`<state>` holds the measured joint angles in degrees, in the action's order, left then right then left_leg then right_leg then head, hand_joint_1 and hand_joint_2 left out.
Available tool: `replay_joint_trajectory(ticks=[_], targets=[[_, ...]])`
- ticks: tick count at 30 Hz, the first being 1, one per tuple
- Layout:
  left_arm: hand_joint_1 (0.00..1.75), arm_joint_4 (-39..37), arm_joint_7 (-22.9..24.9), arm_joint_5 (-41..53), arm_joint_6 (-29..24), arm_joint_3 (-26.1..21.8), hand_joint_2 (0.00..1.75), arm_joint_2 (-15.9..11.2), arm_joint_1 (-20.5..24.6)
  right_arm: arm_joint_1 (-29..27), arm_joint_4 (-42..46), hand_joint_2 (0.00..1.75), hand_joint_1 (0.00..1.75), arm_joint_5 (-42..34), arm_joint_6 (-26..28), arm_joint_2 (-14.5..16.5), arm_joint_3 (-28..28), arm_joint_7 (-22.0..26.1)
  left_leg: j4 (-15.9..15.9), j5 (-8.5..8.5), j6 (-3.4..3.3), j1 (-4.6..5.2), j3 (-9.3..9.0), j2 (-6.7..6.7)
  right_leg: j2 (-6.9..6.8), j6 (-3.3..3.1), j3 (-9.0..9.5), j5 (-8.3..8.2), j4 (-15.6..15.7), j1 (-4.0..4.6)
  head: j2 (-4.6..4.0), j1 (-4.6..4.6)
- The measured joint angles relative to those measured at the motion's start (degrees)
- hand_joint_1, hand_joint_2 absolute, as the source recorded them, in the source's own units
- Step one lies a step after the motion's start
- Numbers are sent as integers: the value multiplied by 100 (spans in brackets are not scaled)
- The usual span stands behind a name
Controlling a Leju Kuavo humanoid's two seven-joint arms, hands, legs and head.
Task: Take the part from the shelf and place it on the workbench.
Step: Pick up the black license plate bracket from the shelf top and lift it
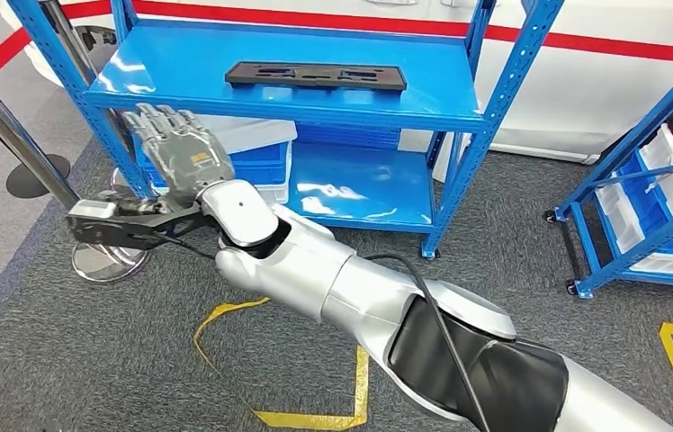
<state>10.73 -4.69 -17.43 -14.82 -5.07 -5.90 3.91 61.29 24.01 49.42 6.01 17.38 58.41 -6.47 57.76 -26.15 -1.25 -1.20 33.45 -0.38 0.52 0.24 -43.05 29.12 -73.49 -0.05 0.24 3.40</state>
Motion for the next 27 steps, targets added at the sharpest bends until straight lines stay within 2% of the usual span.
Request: replay_joint_trajectory(ticks=[2,3,4,7,9,10,12,13,14,15,17,18,19,20,23,24,25,27], targets=[[0,-1,-2,-1,0,1,0,0,-16,36,-39,0,0,18,-63,-136,-1,-53,3,-91,26,9,-112,-20,4,-59,260,-532,766,18,0,-5],[0,-2,-2,-1,0,1,0,0,-18,63,-56,0,0,28,-84,-190,-1,-66,10,-130,51,20,-144,-27,5,-90,399,-678,1103,30,0,-11],[0,-3,-3,-1,0,2,0,-1,-17,86,-73,0,0,40,-101,-235,-1,-85,13,-158,78,29,-156,-28,7,-118,490,-728,1315,43,0,-16],[0,-4,4,-4,-4,2,0,-5,-21,126,-120,0,0,95,-173,-351,-1,-223,-15,-212,164,22,-159,-11,26,-180,561,-652,1464,47,0,-12],[0,-4,14,-12,-11,3,0,-5,-21,174,-144,0,0,140,-243,-438,-1,-297,160,-335,217,15,-88,4,33,-222,632,-631,1532,15,0,-20],[0,-4,18,-15,-14,3,0,-9,-20,202,-153,0,0,170,-285,-480,-1,-314,420,-455,233,12,45,9,32,-242,674,-616,1556,2,0,-25],[0,-5,27,-20,-17,4,0,-18,-26,227,-175,0,0,229,-373,-574,-1,-331,1193,-707,257,11,475,11,31,-275,739,-563,1563,6,0,-32],[0,-7,32,-23,-17,4,0,-21,-37,222,-188,0,0,248,-403,-619,-1,-338,1498,-746,268,10,680,11,32,-281,774,-530,1560,8,0,-30],[0,-8,36,-27,-17,4,0,-21,-50,217,-202,0,0,263,-422,-662,-1,-343,1609,-664,278,7,809,12,36,-278,815,-492,1554,8,0,-30],[0,-8,37,-31,-17,4,0,-21,-60,217,-213,0,0,275,-429,-694,-1,-346,1491,-462,286,4,828,14,42,-271,863,-449,1542,7,0,-29],[0,-9,37,-37,-17,4,0,-22,-63,243,-221,0,0,296,-434,-738,-1,-348,788,76,282,0,604,23,53,-238,973,-343,1510,4,0,-28],[0,-10,36,-41,-14,4,0,-22,-60,266,-222,0,0,301,-440,-751,-1,-349,471,243,267,14,470,25,59,-215,1012,-297,1492,9,0,-35],[0,-11,34,-46,-10,4,0,-22,-51,293,-222,0,0,304,-450,-763,-1,-351,238,288,236,29,357,26,63,-189,1028,-263,1481,15,0,-43],[0,-12,32,-52,-5,4,0,-22,-46,317,-223,0,0,306,-462,-776,-1,-352,148,239,201,45,300,22,65,-165,1027,-244,1480,22,0,-48],[0,-13,19,-67,14,5,0,-20,-45,377,-222,0,0,306,-486,-814,-1,-357,34,142,102,28,219,7,49,-92,1008,-184,1447,38,0,-47],[0,-13,15,-69,19,5,0,-19,-46,404,-222,0,0,307,-489,-826,-1,-358,12,127,70,12,187,8,36,-63,957,-120,1326,40,0,-41],[0,-13,14,-71,19,6,0,-18,-43,434,-222,0,0,307,-497,-838,-1,-358,-7,110,39,-3,149,10,24,-35,839,-17,1087,39,0,-35],[0,-13,15,-74,17,7,0,-17,-35,463,-222,0,0,312,-543,-859,-1,-361,-12,58,-15,1,90,11,8,-5,400,239,321,16,0,-26]])
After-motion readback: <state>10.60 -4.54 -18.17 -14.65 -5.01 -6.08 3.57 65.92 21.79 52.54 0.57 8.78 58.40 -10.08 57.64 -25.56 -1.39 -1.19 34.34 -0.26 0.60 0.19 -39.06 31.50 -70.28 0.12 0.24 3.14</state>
